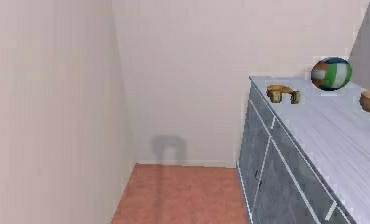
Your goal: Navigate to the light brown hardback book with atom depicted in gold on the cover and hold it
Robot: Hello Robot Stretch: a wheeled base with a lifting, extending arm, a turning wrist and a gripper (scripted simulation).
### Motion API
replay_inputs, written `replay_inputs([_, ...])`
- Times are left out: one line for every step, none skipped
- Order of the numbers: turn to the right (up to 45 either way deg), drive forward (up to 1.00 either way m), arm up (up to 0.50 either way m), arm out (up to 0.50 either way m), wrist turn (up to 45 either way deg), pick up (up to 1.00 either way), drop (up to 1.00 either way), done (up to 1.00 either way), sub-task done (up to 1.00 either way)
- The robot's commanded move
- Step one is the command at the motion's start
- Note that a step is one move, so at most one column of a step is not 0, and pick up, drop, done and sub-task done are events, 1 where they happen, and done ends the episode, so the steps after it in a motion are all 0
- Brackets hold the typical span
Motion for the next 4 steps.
replay_inputs([0.0, 0.05, 0.0, 0.0, 0.0, 0.0, 0.0, 0.0, 0.0])
replay_inputs([-24.0, 0.0, 0.0, 0.0, 0.0, 0.0, 0.0, 0.0, 0.0])
replay_inputs([0.0, 0.0, 0.5, 0.0, 0.0, 0.0, 0.0, 0.0, 0.0])
replay_inputs([0.0, 0.0, 0.38, 0.0, 0.0, 0.0, 0.0, 0.0, 0.0])
